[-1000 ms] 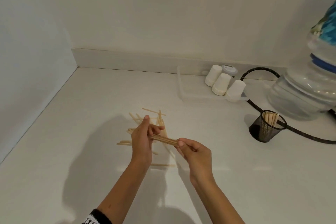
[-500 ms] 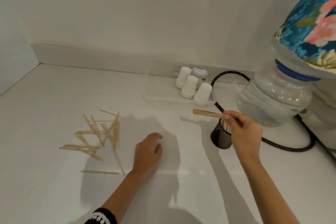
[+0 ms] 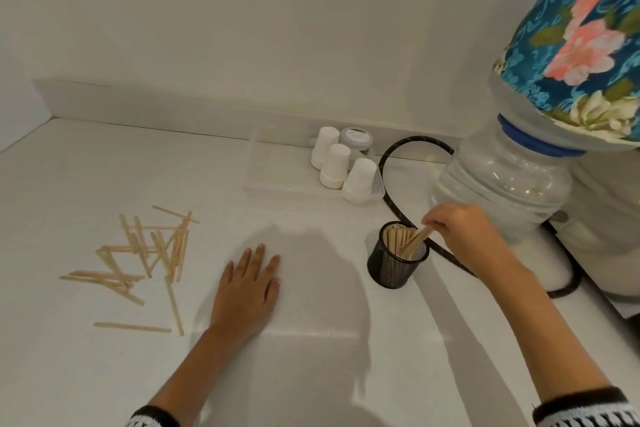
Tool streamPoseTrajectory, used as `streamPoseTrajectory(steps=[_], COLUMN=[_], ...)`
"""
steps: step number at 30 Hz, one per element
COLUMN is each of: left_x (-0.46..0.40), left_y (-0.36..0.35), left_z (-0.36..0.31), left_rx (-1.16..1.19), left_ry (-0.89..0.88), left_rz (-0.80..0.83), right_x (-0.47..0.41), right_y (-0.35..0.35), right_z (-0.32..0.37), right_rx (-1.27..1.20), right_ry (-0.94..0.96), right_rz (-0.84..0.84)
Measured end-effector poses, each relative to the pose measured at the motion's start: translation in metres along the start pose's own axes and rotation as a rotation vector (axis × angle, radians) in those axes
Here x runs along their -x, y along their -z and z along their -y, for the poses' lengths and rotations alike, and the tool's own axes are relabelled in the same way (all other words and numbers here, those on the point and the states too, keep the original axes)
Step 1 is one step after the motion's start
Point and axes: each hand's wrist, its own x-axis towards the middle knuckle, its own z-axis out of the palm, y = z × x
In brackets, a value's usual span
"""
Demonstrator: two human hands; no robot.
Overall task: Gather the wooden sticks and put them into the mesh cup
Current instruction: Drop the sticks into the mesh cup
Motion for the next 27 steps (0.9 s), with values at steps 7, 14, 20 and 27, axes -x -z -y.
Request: streamPoseTrajectory(steps=[7,14,20,27], left_x=[0.0,0.003,0.01,0.025], left_y=[0.001,-0.002,-0.002,0.01], left_z=[0.001,0.002,0.003,0.011], left_rx=[0.007,0.013,0.02,0.115], left_ry=[-0.011,-0.007,-0.018,-0.063], left_rz=[-0.004,-0.009,-0.009,0.067], right_x=[-0.019,-0.021,-0.006,0.005], right_y=[-0.027,-0.036,-0.028,-0.059], right_z=[0.016,0.014,0.027,0.107], right_rx=[0.153,-0.024,-0.219,-0.398], right_ry=[-0.047,-0.046,-0.022,0.005], right_rz=[0.368,0.159,-0.378,-0.358])
